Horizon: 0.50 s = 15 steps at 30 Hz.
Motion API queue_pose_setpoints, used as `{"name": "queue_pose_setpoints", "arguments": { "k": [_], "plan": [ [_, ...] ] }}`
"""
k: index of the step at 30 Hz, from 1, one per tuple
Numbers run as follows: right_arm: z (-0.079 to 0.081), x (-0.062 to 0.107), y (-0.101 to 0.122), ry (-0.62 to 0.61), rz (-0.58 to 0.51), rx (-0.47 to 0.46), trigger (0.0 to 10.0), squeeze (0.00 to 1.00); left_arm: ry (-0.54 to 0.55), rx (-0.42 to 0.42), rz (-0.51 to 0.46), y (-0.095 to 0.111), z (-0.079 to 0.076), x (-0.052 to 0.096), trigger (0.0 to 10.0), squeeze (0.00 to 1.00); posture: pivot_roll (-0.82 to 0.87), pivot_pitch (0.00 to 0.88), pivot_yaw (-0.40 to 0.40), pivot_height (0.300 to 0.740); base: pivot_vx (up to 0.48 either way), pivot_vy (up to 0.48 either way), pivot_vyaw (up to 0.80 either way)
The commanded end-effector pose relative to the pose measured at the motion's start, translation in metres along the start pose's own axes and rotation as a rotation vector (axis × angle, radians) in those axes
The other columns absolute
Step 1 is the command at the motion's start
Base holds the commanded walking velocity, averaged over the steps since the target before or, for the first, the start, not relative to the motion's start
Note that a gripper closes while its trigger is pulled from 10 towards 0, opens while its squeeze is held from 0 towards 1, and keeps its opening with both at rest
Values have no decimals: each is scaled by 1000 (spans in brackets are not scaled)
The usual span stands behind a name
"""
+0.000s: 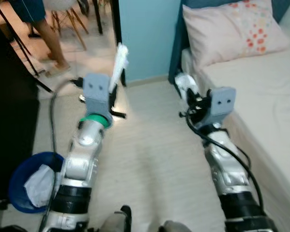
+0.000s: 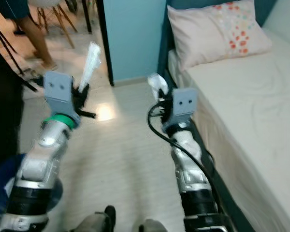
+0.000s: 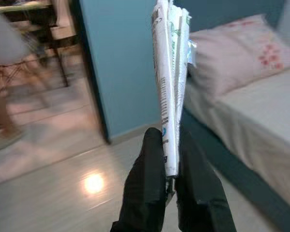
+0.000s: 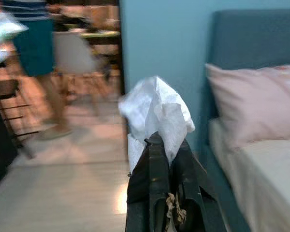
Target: Clean up the room
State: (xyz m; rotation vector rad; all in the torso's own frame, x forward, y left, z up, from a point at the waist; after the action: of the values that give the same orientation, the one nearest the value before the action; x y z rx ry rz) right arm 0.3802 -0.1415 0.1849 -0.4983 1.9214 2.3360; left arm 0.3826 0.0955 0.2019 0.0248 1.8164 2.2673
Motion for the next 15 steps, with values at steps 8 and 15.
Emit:
{"name": "queue_pose_setpoints", "arguments": {
  "k": [8, 15],
  "plan": [
    [3, 1, -5, 5, 15, 9, 10000, 0, 23, -12, 26, -9, 8, 1, 10000, 0, -61, 48, 29, 737, 471, 0, 0],
    [4, 2, -6, 13, 21, 5, 10000, 0, 27, -13, 28, -9, 9, 1, 10000, 0, -60, 52, 29, 737, 469, 0, 67]
  ]
}}
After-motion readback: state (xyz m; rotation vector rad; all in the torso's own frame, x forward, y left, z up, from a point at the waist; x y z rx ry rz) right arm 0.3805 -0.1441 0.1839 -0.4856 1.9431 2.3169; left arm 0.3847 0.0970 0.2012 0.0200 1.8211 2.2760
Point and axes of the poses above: a point about 5 cm out from each wrist's last joint towards the gripper, its own x axis pointing back from the gripper into the wrist, its own y axis along the axis of the wrist's last joint, z = x × y, the point moved 6 cm from there along -x, pointing out of the wrist towards the gripper, and after that the axes turned 9 degrees about -x, right-handed, at the moved point
